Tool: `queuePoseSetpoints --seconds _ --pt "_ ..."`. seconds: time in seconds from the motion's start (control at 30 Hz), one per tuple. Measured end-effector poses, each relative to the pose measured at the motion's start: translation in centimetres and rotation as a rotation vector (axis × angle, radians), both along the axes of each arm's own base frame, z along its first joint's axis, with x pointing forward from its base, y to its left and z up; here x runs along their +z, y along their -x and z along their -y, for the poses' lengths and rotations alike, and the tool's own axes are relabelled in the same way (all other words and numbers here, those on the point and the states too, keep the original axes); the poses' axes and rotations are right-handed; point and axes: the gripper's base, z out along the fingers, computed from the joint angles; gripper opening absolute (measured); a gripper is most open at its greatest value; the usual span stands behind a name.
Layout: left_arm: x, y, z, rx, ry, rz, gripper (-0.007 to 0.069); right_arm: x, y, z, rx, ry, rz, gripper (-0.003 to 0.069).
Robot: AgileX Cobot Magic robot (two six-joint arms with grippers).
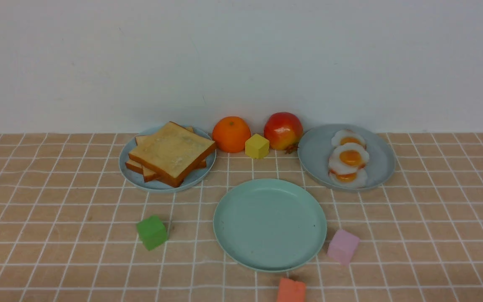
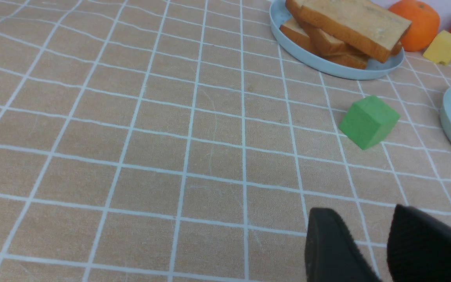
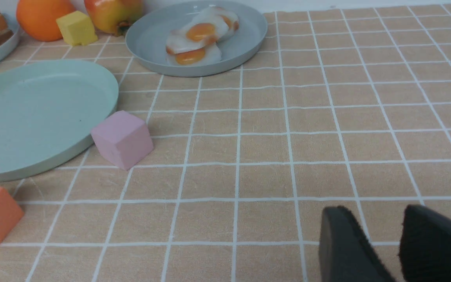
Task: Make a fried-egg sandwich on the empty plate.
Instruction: Use the left arm to grab a slice of bread
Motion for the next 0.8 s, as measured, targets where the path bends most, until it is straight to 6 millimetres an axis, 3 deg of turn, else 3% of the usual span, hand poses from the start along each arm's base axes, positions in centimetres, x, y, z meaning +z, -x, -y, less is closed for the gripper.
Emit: queuePoseSetpoints --seconds 0.57,0.7,0.8 --pt "0.1 -0.1 -0.1 0.004 -0.038 0.019 0.0238 0.0 0.0 0.0 0.000 0.000 0.000 0.0239" --pt "1.2 -0.3 0.1 0.024 0.169 0.124 0.0238 0.0 0.0 0.0 0.000 -0.001 0.000 0.0239" --pt "2.6 -0.4 0.1 0.065 0.475 0.253 0.0238 0.0 0.0 0.0 0.000 -0.001 0.000 0.0239"
